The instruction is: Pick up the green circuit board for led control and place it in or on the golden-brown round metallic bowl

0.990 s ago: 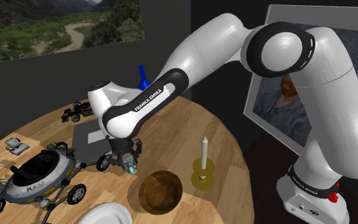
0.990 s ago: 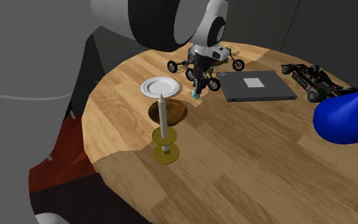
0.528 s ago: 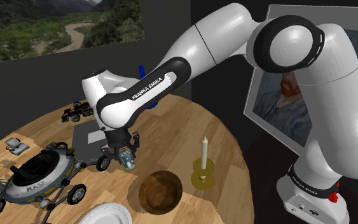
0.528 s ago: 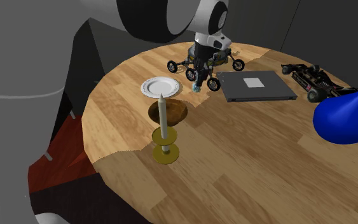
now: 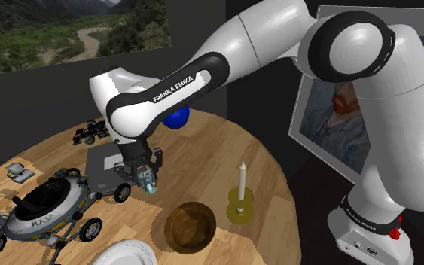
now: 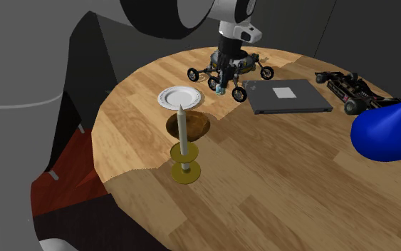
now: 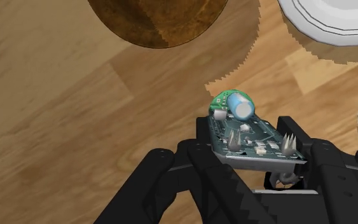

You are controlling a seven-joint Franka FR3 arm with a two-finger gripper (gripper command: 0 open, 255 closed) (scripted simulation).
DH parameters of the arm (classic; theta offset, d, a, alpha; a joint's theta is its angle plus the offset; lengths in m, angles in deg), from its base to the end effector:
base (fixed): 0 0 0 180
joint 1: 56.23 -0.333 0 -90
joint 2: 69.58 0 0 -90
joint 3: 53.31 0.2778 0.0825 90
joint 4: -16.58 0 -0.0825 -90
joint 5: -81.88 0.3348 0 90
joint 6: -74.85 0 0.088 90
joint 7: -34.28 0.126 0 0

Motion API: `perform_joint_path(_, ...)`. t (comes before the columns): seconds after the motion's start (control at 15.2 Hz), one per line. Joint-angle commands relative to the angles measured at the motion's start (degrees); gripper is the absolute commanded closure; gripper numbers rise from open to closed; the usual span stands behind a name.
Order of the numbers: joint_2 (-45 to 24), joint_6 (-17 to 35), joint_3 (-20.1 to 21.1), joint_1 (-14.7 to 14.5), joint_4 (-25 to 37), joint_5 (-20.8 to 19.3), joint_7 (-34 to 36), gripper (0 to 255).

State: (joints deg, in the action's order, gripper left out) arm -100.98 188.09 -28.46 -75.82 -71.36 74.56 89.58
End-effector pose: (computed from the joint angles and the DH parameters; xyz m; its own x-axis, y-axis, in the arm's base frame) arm 0.4746 0.4032 0.3251 0.9760 -0.1826 -0.1184 -0.1857 -0.9825 -0.0158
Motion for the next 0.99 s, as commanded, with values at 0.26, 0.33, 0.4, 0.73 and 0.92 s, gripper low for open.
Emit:
perform_joint_path(0.26,11.6,5.2,2.5,2.3,-16.1,4.0,0.5,255)
perform_joint_path(0.33,13.7,6.1,3.0,2.6,-18.9,4.9,0.5,255)
perform_joint_path(0.4,15.9,6.9,3.5,2.9,-21.7,5.9,0.5,255)
perform_joint_path(0.73,25.5,10.4,5.6,3.4,-33.5,11.2,-0.2,255)
perform_joint_path(0.92,24.1,12.6,5.5,3.2,-34.5,10.4,0.2,255)
